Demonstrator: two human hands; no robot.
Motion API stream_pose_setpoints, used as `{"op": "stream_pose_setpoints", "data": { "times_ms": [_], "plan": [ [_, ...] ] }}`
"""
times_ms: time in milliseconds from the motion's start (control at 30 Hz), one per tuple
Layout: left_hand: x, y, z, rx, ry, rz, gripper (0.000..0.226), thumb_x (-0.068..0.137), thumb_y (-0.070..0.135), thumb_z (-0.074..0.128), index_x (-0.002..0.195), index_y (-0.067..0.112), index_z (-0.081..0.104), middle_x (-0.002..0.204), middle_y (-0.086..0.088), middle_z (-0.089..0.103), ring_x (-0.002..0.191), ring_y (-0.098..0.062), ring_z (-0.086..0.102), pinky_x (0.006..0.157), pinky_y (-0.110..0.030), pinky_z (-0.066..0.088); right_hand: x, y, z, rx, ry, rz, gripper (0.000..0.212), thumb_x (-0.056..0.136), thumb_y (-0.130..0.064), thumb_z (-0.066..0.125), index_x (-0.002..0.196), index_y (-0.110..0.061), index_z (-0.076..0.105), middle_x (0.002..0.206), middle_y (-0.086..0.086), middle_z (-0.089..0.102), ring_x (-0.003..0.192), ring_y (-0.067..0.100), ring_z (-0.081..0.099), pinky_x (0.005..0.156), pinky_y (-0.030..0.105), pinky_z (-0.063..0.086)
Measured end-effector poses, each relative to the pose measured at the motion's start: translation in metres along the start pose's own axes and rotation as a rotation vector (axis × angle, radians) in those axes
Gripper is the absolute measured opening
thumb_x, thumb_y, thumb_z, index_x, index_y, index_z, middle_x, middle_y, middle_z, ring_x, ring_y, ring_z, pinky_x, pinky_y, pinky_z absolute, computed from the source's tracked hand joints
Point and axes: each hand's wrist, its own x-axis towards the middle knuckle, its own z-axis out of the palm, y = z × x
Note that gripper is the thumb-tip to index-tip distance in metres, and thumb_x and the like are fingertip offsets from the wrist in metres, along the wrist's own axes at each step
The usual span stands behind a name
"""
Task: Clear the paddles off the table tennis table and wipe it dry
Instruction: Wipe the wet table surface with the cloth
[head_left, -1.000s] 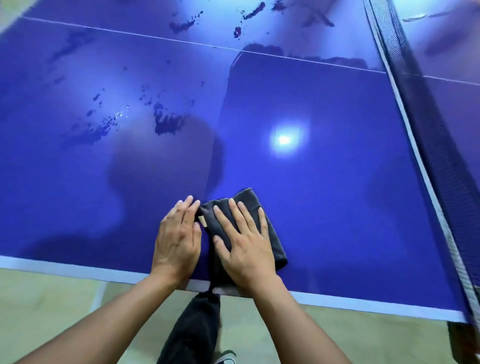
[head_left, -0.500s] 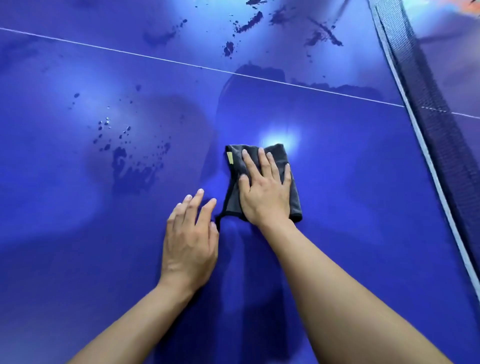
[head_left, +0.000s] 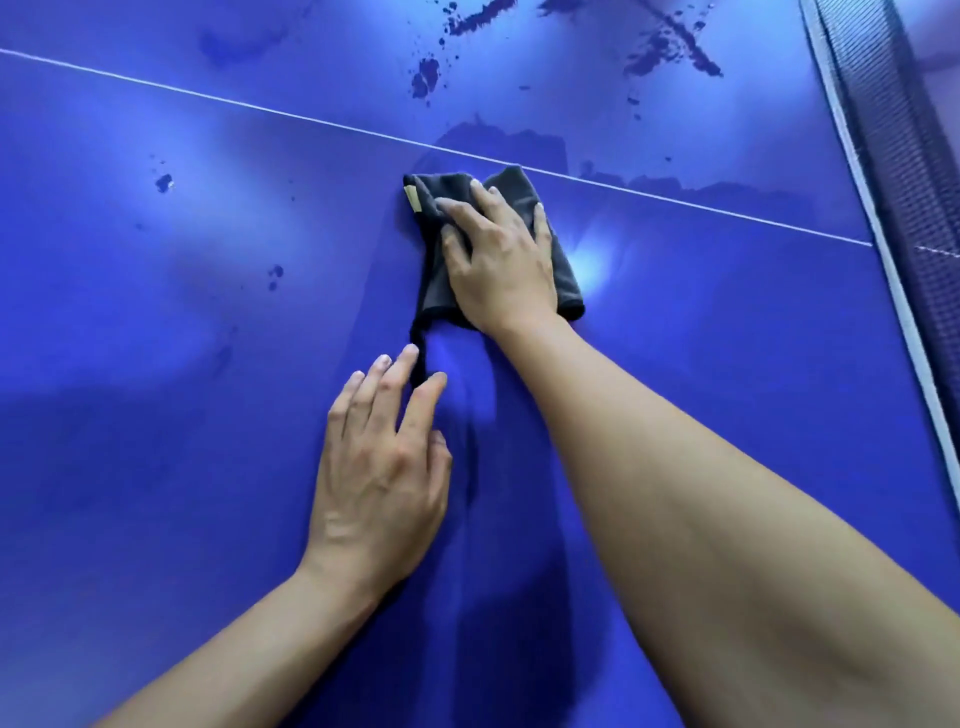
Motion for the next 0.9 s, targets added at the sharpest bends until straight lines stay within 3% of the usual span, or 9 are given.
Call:
{"op": "stream_pose_setpoints", "data": {
  "times_ms": [267, 433, 667, 900],
  "plan": [
    [0.019, 0.066, 0.035, -0.066, 0.0, 0.186, 0.036, 0.091, 0.002, 0.051, 0.124, 0.006, 0.066, 0.141, -0.013, 0.058, 0.134, -0.032, 0.053, 0.112, -0.055, 0.038, 0.033, 0.02, -0.005, -0.068, -0.192, -0.093, 0.056, 0.101, -0.05, 0.027, 0.157, -0.048, 0.026, 0.171, -0.006, 0.01, 0.157, 0.008, 0.002, 0.125, 0.047, -0.011],
    [0.02, 0.091, 0.046, 0.012, -0.043, 0.109, 0.042, 0.096, 0.016, 0.042, 0.134, 0.011, 0.059, 0.149, -0.008, 0.051, 0.142, -0.03, 0.043, 0.119, -0.053, 0.027, 0.017, 0.117, -0.05, -0.106, -0.112, 0.11, 0.056, 0.103, -0.047, 0.025, 0.159, -0.045, 0.022, 0.171, -0.005, 0.008, 0.157, 0.009, 0.002, 0.125, 0.047, -0.011],
    [0.018, 0.101, 0.047, 0.003, -0.064, 0.058, 0.042, 0.096, 0.016, 0.037, 0.134, 0.014, 0.056, 0.151, -0.002, 0.047, 0.144, -0.026, 0.039, 0.123, -0.049, 0.021, -0.038, 0.297, -0.137, -0.187, 0.034, 0.471, 0.058, 0.103, -0.05, 0.028, 0.16, -0.04, 0.025, 0.171, 0.0, 0.013, 0.157, 0.014, 0.007, 0.126, 0.049, -0.006],
    [0.019, 0.103, 0.041, -0.082, -0.096, 0.049, 0.043, 0.097, 0.016, 0.039, 0.135, 0.014, 0.058, 0.15, -0.003, 0.049, 0.145, -0.024, 0.039, 0.123, -0.05, 0.021, -0.055, 0.33, -0.155, -0.219, 0.056, 0.565, 0.062, 0.102, -0.054, 0.029, 0.161, -0.033, 0.025, 0.17, 0.009, 0.013, 0.157, 0.022, 0.01, 0.126, 0.053, -0.004]
  ]
}}
